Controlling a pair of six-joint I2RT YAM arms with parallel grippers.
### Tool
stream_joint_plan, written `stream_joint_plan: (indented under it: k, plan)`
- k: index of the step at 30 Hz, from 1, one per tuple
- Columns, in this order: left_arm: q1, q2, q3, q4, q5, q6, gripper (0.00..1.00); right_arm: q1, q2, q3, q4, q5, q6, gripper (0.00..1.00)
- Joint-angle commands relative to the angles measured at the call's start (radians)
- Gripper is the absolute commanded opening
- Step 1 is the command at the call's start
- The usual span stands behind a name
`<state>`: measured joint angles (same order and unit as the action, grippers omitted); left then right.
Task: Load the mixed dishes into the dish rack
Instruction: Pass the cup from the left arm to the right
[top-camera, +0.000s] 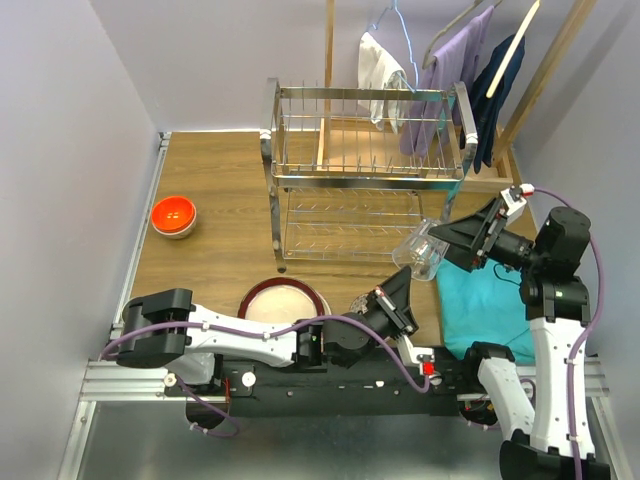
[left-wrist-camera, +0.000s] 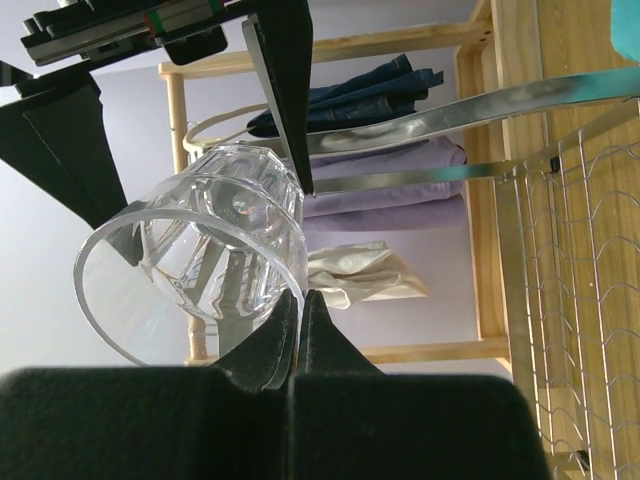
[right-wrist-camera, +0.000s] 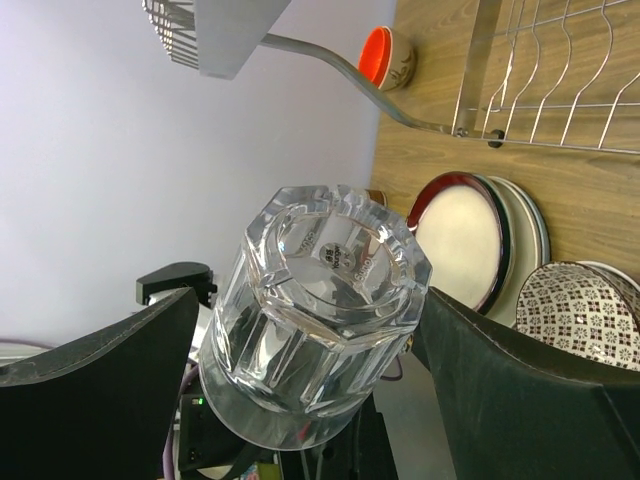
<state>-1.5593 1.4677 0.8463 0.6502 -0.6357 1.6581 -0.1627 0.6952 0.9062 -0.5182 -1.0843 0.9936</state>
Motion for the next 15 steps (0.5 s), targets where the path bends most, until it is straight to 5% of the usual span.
stream_joint_plan:
  k: [1,15]
  plan:
    - [0.001,0.022,0.030,0.052,0.008,0.034,0.00,0.006,0.006,0.010,0.007,0.012,-0.007,0.96]
    - [-0.008,-0.026,-0.019,0.100,0.030,0.049,0.05,0.006,-0.011,-0.076,0.142,0.057,-0.052,0.63]
